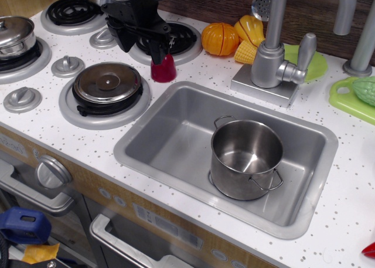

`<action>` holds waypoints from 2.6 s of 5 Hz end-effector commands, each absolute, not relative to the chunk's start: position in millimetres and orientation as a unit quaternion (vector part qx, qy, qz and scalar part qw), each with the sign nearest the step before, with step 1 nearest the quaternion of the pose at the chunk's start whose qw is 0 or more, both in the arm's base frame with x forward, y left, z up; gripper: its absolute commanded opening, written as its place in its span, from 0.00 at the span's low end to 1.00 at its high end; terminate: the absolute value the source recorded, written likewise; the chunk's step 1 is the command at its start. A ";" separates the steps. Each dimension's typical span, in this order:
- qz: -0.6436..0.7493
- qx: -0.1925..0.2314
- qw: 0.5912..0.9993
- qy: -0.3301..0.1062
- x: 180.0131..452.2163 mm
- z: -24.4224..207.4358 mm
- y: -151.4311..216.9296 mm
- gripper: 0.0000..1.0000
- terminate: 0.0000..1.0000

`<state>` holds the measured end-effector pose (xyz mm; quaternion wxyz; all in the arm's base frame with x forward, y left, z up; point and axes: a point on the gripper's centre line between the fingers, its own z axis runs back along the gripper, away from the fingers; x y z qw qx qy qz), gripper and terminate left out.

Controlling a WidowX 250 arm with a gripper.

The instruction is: Put sweet potato in pot which is in sink

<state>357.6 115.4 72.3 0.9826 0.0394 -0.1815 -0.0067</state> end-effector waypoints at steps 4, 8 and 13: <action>-0.035 0.049 0.973 -0.222 391.9 57.8 118.9 1.00 0.00; -0.052 0.027 0.971 -0.230 409.8 42.1 129.8 1.00 0.00; -0.031 0.035 0.976 -0.211 414.2 63.7 119.6 0.00 0.00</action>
